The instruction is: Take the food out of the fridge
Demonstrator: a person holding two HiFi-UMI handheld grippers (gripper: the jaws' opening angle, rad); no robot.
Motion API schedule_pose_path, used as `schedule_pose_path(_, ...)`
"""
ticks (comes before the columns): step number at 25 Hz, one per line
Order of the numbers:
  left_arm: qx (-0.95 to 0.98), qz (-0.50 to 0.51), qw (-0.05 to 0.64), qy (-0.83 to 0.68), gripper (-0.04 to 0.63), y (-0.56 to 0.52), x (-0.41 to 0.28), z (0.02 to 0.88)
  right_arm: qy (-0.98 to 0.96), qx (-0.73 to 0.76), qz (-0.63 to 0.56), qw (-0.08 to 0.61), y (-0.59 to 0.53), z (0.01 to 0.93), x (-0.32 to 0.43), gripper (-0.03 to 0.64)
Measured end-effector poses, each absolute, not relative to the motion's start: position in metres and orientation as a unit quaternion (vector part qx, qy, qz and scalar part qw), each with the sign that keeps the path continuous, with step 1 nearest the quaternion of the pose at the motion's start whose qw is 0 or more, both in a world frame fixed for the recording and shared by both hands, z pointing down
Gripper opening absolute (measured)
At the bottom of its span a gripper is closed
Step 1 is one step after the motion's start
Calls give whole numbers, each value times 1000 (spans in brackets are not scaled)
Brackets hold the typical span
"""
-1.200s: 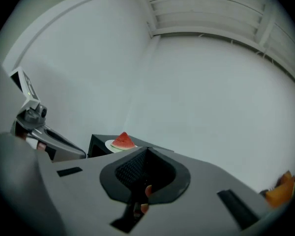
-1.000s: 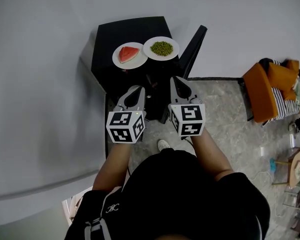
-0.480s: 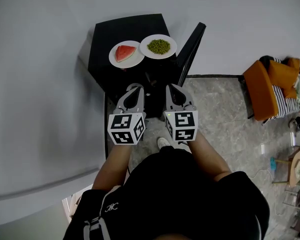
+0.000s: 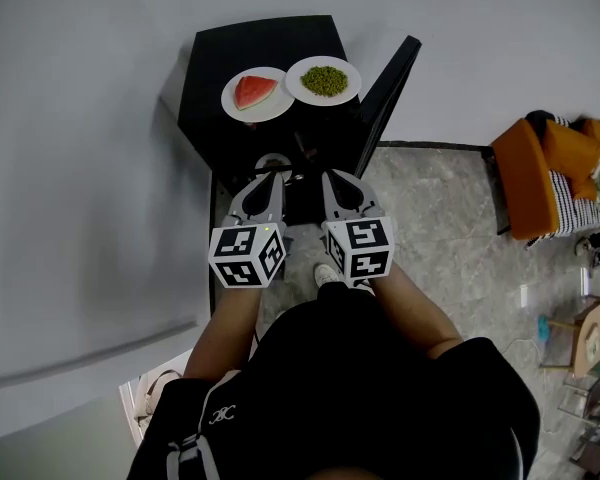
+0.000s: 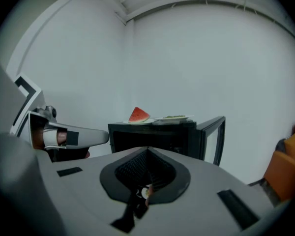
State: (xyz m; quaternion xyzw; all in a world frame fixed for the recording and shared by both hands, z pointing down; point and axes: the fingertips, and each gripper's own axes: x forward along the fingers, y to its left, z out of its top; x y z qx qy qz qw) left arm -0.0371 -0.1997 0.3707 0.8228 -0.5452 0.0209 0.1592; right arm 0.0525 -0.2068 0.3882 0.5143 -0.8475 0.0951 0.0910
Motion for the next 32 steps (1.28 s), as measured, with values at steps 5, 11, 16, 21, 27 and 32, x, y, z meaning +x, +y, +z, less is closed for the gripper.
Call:
schedule_pose_path(5, 802, 21, 183, -568, 0, -182, -61, 390, -856, 477, 191, 59, -201, 421, 35, -2)
schedule_pose_path(11, 771, 30, 203, -602, 0, -163, -100, 428, -864, 394, 313, 22, -199, 483, -8, -2)
schedule_pose_path(16, 740, 23, 231, -631, 0, -108, -153, 492, -786, 351, 507, -32, -180, 586, -52, 0)
schedule_pose_path(21, 712, 14, 265, -650, 0, -92, -202, 561, -659, 364, 650, -104, -200, 687, -82, 0)
schedule_pose_path(27, 705, 39, 260, -659, 0, -116, -239, 648, -615, 384, 671, -159, -251, 798, -95, 2)
schedule_pose_path(32, 705, 50, 276, -652, 0, -129, -245, 723, -597, 410, 669, -165, -302, 891, -101, 58)
